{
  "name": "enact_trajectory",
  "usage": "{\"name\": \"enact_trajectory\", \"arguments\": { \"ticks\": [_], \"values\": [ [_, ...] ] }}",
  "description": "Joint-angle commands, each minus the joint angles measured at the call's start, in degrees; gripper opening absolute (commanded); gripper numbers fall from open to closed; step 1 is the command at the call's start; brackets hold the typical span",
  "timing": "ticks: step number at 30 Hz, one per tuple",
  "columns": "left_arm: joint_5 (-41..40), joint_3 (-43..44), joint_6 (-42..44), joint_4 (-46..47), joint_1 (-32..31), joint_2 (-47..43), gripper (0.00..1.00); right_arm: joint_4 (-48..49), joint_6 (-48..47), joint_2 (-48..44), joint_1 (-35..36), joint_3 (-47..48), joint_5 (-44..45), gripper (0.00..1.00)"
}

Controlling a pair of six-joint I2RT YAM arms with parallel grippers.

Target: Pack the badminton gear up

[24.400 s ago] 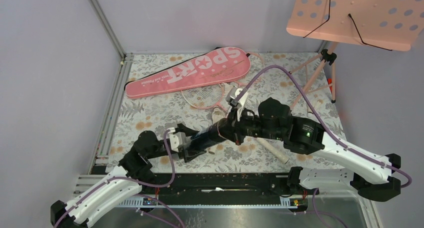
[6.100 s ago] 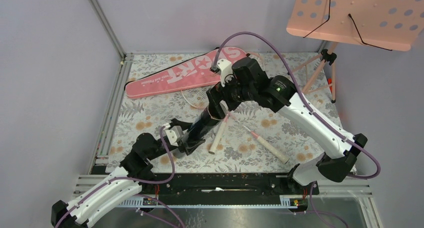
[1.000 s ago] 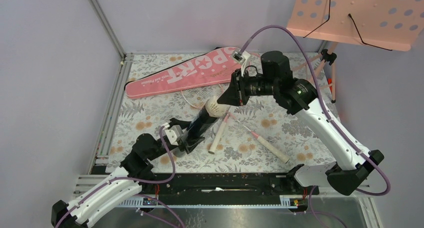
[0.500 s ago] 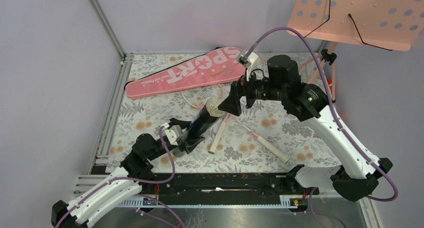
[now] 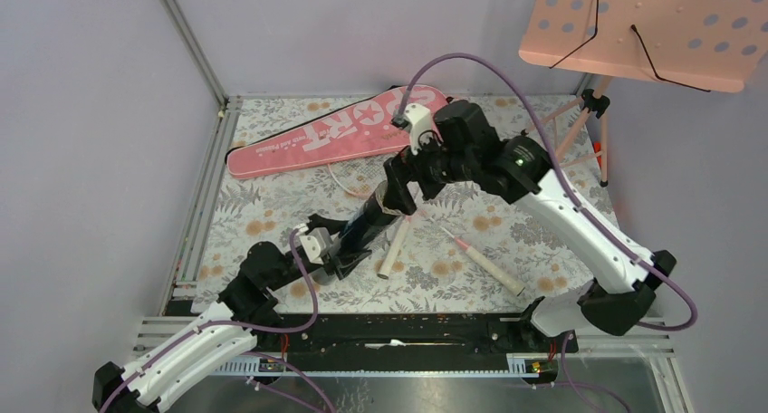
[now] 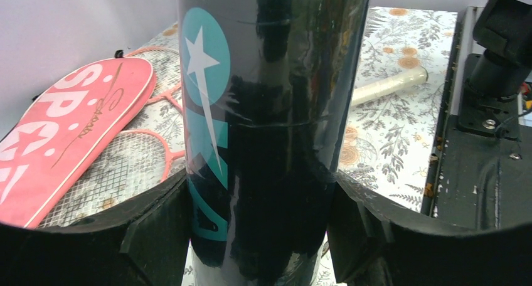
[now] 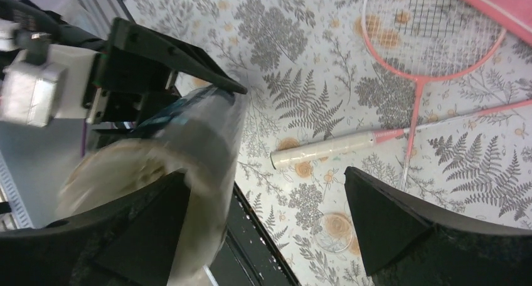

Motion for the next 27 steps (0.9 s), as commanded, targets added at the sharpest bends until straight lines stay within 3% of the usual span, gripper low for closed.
{"name": "enact_trajectory", "arguments": {
  "ticks": [1,11,16,20,24,27],
  "values": [
    [1.97,1.44,-0.14,5.68,-0.02,-0.83,0.19,-3.78,-1.81,4.05,2.30,3.31,4.79,1.00],
    [1.16,0.94,-0.50,6.68,-0.04,-1.52,0.19,-2.72,-3.81,5.52,3.79,3.33,3.12,1.00],
    [-1.74,1.30,-0.80,6.41,-0.02,-1.00,0.19,8.11,-2.28,-3.60,3.79,-0.26,7.32,1.00],
    [-4.81,1.27,-1.36,6.51,-0.04,-1.83,0.20,17.48,-0.33,-13.40,3.71,-8.06,17.43,1.00],
    [-14.72,0.96,-3.38,7.87,-0.04,-3.19,0.21,21.71,2.70,-22.43,3.62,-17.38,26.27,1.00],
    [-28.59,0.82,-5.95,9.42,-0.03,-4.24,0.22,22.61,6.19,-29.07,3.62,-25.79,30.44,1.00]
  ]
}}
